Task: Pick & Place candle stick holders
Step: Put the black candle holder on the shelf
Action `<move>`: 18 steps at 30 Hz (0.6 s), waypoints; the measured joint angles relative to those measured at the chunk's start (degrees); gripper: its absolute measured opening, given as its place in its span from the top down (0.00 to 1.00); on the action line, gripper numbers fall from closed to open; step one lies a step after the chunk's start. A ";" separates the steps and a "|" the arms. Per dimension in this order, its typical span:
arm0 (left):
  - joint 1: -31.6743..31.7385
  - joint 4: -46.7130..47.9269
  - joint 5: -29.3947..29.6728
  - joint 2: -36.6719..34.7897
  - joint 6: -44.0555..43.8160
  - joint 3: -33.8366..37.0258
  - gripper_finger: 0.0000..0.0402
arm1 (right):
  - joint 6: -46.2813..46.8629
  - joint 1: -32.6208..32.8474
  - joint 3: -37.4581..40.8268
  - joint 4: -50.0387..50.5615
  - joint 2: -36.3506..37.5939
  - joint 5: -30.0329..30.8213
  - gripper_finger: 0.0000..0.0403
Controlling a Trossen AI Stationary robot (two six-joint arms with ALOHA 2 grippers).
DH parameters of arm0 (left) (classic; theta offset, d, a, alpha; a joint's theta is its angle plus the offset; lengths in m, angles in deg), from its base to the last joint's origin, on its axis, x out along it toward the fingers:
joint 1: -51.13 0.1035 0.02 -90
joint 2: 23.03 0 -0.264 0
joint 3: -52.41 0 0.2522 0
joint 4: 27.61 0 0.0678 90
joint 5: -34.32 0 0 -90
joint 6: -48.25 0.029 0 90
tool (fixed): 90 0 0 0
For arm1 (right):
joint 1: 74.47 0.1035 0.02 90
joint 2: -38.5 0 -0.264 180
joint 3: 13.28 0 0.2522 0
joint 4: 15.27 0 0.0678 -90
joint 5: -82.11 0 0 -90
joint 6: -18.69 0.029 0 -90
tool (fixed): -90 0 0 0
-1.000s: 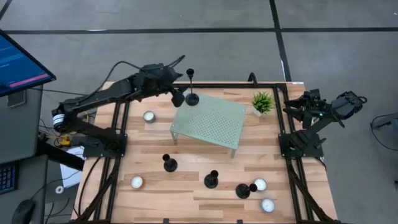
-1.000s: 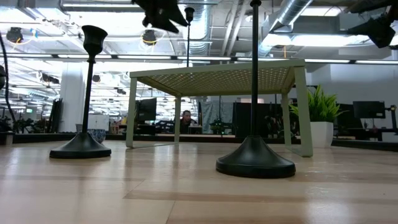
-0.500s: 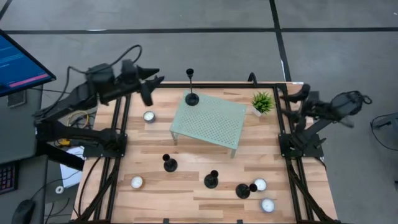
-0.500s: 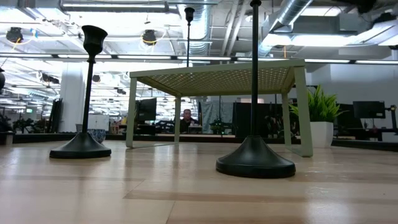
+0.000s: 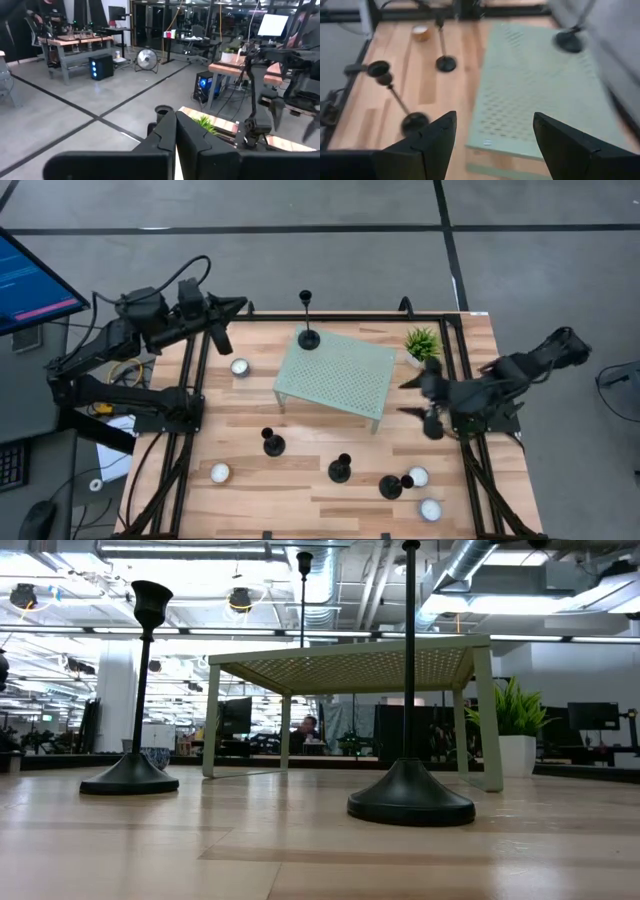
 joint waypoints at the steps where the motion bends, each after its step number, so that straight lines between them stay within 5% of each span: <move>1: 0.00 0.04 0.00 -0.02 0.08 0.00 0.99 | -0.10 -1.22 -0.62 -0.96 -1.68 -2.55 0.37; 10: 0.00 0.15 -0.01 -0.73 0.15 0.00 0.99 | -6.53 -10.63 -3.85 -5.14 -16.18 -24.33 0.37; 18: 0.00 0.30 -0.01 -2.62 0.26 0.00 0.99 | -12.08 -11.31 -7.94 -8.63 -25.89 -31.14 0.37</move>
